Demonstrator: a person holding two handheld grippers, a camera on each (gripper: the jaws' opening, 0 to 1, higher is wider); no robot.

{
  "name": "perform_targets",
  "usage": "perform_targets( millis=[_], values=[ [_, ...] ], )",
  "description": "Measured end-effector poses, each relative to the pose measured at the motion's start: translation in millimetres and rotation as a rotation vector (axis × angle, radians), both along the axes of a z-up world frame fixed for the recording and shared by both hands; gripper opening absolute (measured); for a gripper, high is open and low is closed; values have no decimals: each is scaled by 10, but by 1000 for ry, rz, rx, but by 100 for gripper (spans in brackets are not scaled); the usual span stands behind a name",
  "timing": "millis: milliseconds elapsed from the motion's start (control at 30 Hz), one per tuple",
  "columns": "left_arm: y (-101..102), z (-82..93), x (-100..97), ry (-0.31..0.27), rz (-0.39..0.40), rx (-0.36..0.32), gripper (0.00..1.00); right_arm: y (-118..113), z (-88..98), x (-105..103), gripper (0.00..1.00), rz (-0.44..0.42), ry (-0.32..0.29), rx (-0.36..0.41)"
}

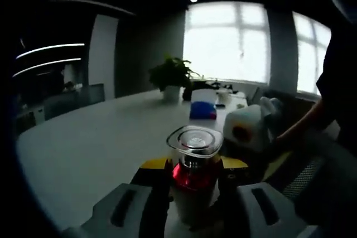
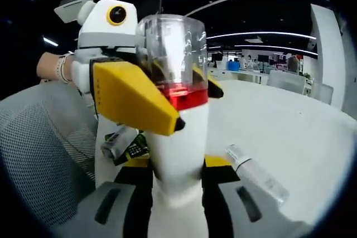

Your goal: Arrange the skincare products in the storage area until every visible bottle or jar stands upright without overlapping.

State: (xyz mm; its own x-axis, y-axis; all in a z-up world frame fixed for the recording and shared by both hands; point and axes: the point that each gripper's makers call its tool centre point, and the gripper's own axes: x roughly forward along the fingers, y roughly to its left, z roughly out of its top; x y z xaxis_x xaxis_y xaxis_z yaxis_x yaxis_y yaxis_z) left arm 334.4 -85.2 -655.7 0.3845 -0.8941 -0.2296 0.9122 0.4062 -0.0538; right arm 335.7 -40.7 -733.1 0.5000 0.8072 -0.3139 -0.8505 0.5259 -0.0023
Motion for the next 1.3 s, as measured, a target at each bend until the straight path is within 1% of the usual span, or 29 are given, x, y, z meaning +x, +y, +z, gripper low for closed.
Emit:
perform_targets(
  millis=[133, 200, 233, 300, 467, 567, 633, 700, 800, 900, 933, 1000, 1133, 1300],
  values=[
    [-3, -11, 3, -7, 3, 7, 31, -17, -26, -4, 35, 3, 3, -36],
    [4, -21, 8, -10, 5, 13, 32, -23, -21, -3, 40, -1, 2, -38],
    [10, -34, 11, -3, 9, 17, 32, -30, -7, -6, 42, -7, 13, -29],
    [31, -88, -1, 32, 13, 33, 33, -43, 6, -13, 44, -17, 37, -20],
    [103, -130, 12, 29, 41, 53, 44, -59, 65, -42, 53, -29, 46, -21],
    [145, -110, -1, 29, 41, 56, 46, -88, 132, -50, 57, -49, 56, -15],
    [167, -96, -3, 39, 45, 54, 49, -114, 163, -50, 59, -64, 60, -30],
    [187, -100, -8, 52, 52, 57, 54, -130, 214, -62, 63, -74, 72, -20],
    [228, -100, -23, 50, 60, 68, 59, -152, 286, -98, 70, -87, 83, -15],
    [323, -104, -62, 56, 71, 88, 66, -182, 353, -134, 76, -92, 91, -14],
    [362, -107, -61, 66, 91, 88, 68, -188, 366, -150, 77, -91, 92, -18],
    [430, -107, -84, 72, 99, 95, 71, -199, 396, -183, 80, -87, 85, -32],
    [591, -128, -125, 64, 120, 141, 77, -220, 450, -227, 87, -92, 87, -45],
    [781, -119, -176, 69, 165, 164, 86, -219, 538, -283, 94, -94, 88, -52]
  ],
)
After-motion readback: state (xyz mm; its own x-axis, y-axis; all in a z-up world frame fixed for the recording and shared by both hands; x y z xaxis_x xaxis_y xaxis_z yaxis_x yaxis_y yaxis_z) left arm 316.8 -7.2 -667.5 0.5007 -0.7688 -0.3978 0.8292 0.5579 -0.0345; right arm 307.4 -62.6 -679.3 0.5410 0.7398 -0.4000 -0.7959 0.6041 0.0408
